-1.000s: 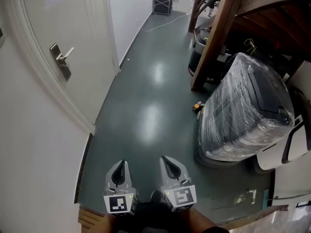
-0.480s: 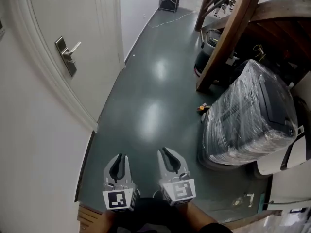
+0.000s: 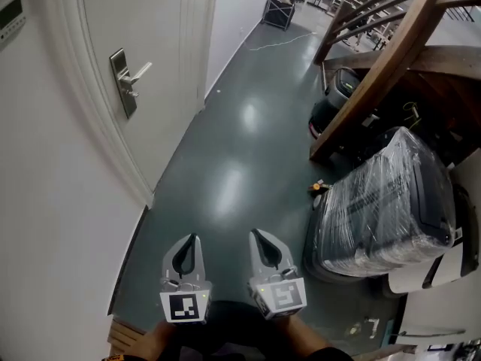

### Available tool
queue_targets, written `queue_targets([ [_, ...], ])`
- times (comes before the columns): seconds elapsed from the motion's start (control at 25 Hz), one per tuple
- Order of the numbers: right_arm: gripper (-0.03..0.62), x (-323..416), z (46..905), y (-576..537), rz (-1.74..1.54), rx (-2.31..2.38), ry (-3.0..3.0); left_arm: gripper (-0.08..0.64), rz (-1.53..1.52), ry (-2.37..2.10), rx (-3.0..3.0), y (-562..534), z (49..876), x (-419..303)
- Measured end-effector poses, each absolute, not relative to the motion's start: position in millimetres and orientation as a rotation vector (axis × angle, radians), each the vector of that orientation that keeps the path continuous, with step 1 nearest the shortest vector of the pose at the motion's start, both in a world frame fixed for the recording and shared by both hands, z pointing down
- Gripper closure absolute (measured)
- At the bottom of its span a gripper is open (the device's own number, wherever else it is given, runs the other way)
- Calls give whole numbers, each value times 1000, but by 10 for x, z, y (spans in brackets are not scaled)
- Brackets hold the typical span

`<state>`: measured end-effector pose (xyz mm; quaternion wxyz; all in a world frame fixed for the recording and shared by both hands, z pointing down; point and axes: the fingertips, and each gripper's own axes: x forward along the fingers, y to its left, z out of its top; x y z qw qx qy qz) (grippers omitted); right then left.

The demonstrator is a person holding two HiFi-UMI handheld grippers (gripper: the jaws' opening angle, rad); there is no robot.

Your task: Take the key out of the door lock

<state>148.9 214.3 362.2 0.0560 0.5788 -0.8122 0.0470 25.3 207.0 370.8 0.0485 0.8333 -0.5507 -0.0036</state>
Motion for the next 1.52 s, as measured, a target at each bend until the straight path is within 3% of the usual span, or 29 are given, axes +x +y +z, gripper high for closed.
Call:
queue_targets([
  [0.48,598,1067,3545,1360,142,1679,-2451,541,-3,-1764,2468,1434,3784,-179],
  [1.52,599,1709,3815,-1124,194,1244,-2766,541,96,-2213,2113,-645,3752,407],
])
